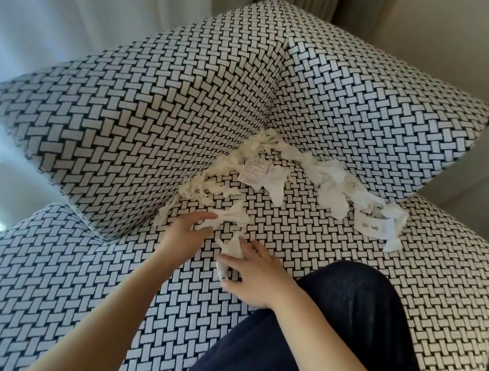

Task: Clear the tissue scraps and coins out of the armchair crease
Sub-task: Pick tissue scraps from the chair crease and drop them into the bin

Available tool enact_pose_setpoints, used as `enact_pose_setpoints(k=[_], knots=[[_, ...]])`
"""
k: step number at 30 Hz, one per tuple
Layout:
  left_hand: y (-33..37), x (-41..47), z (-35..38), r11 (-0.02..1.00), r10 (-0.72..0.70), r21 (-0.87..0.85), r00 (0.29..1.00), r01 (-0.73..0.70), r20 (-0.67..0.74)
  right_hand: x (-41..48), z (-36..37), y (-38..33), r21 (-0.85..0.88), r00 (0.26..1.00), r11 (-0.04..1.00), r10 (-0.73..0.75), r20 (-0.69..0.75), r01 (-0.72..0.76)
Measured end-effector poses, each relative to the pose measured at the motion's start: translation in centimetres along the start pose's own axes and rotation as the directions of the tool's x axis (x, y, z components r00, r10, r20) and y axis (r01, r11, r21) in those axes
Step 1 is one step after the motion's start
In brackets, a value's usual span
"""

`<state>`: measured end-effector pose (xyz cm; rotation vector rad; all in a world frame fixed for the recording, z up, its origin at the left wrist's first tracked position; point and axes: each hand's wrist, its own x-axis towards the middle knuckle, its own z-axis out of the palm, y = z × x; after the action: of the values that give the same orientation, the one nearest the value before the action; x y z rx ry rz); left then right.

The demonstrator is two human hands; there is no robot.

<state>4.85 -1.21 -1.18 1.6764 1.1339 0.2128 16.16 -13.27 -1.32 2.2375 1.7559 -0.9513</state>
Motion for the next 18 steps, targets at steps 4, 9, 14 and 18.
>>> enact_pose_setpoints(k=[4,9,14,18], knots=[[-0.2,1.0,0.6,0.992,0.034,0.117,0.996,-0.043,0.081,-0.2,-0.2,-0.1,0.023,0.998,1.000,-0.007,-0.059,0.009],[-0.1,1.4,1.4,0.962,-0.053,0.271,0.992,0.020,0.112,-0.4,-0.4,0.0,0.153,0.987,0.988,0.019,-0.160,0.005],[0.2,1.0,1.3,0.955,-0.049,0.295,0.995,0.020,0.091,-0.6,-0.3,0.0,0.287,0.959,0.958,0.068,-0.275,0.014],[1.0,0.4,0.9,0.977,-0.020,0.211,0.998,0.007,0.058,-1.1,-0.6,0.1,0.319,0.918,0.947,0.109,-0.382,0.020]])
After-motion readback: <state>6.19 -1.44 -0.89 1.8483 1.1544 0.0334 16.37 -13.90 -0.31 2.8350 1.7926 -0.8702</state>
